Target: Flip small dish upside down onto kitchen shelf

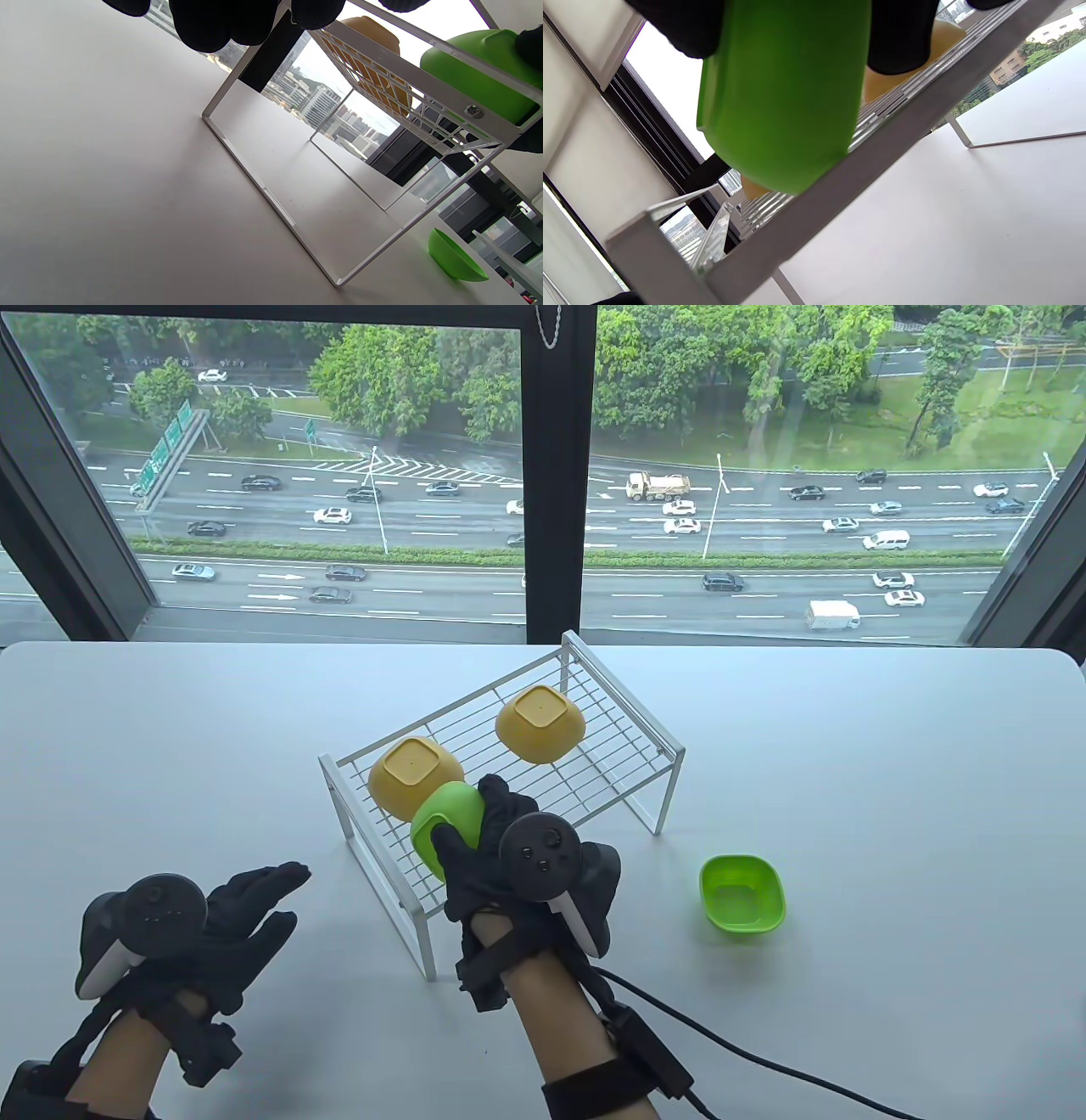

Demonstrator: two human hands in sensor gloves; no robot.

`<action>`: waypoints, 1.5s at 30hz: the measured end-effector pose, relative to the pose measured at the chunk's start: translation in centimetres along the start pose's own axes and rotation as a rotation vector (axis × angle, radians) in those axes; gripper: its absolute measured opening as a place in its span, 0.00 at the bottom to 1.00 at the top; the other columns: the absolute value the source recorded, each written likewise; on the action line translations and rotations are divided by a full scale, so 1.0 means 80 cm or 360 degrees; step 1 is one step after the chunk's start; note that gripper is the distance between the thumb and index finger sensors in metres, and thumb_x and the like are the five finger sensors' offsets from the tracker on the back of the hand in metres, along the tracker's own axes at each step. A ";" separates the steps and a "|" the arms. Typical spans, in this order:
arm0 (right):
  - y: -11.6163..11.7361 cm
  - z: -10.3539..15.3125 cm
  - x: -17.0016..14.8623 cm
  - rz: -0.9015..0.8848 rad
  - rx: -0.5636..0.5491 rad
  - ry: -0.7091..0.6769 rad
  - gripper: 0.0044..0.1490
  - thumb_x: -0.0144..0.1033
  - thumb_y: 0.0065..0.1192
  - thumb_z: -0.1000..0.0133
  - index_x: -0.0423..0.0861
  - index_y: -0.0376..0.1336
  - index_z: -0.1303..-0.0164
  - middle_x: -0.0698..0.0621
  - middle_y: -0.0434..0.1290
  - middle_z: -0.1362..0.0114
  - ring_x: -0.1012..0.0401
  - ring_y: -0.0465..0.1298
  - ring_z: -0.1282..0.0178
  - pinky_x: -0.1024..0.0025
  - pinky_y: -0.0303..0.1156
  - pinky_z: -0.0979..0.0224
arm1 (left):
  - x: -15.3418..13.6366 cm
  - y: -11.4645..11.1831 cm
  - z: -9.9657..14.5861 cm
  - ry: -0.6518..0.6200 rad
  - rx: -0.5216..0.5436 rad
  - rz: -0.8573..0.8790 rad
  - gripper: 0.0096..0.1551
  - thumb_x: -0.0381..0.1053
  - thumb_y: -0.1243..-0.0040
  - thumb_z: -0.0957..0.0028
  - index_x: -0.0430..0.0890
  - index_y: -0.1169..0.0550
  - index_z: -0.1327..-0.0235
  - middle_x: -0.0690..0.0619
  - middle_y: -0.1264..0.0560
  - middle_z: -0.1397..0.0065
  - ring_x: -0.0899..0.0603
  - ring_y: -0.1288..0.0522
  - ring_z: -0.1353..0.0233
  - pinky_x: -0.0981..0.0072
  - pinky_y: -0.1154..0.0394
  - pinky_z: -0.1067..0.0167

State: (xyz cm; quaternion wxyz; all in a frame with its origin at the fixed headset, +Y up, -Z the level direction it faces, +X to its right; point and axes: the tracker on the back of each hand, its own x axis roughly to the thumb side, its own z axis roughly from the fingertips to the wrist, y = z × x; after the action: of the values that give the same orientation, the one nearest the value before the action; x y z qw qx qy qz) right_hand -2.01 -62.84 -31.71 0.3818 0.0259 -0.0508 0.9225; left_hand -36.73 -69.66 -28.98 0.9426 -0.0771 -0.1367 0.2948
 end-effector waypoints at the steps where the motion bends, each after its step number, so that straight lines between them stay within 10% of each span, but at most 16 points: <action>1: 0.000 -0.001 -0.001 -0.0003 0.0009 0.0027 0.51 0.61 0.64 0.43 0.41 0.53 0.20 0.39 0.68 0.30 0.38 0.70 0.32 0.30 0.45 0.24 | 0.000 0.000 0.000 0.0000 -0.0001 0.0001 0.39 0.65 0.54 0.49 0.56 0.37 0.21 0.44 0.38 0.17 0.33 0.34 0.22 0.28 0.40 0.26; 21: 0.011 -0.021 -0.013 0.0103 0.0106 0.0185 0.45 0.56 0.64 0.42 0.40 0.59 0.23 0.35 0.68 0.29 0.31 0.63 0.31 0.32 0.38 0.22 | -0.001 0.003 0.001 0.0002 0.0000 0.0032 0.39 0.65 0.55 0.49 0.55 0.37 0.21 0.44 0.38 0.17 0.33 0.34 0.22 0.28 0.39 0.26; 31: -0.066 0.024 -0.048 0.0002 -0.0259 -0.0242 0.43 0.61 0.58 0.42 0.44 0.60 0.24 0.39 0.67 0.27 0.40 0.63 0.28 0.31 0.51 0.24 | -0.002 0.005 0.000 0.0005 0.0006 0.0039 0.39 0.65 0.54 0.49 0.55 0.37 0.21 0.44 0.38 0.17 0.33 0.34 0.22 0.28 0.39 0.26; 45: -0.172 0.071 -0.152 0.0392 -0.0475 -0.0075 0.37 0.58 0.61 0.42 0.45 0.67 0.30 0.40 0.68 0.27 0.41 0.64 0.28 0.32 0.52 0.24 | -0.002 -0.001 -0.001 0.0027 -0.0021 -0.0010 0.39 0.65 0.54 0.49 0.55 0.36 0.21 0.44 0.38 0.17 0.33 0.34 0.22 0.28 0.40 0.26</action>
State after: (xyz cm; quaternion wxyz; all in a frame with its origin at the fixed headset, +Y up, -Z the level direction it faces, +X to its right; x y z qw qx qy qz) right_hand 16.38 -62.37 -26.11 0.2642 -0.0157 -0.1986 0.9437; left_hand -36.78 -69.77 -29.04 0.9441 -0.0855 -0.1308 0.2903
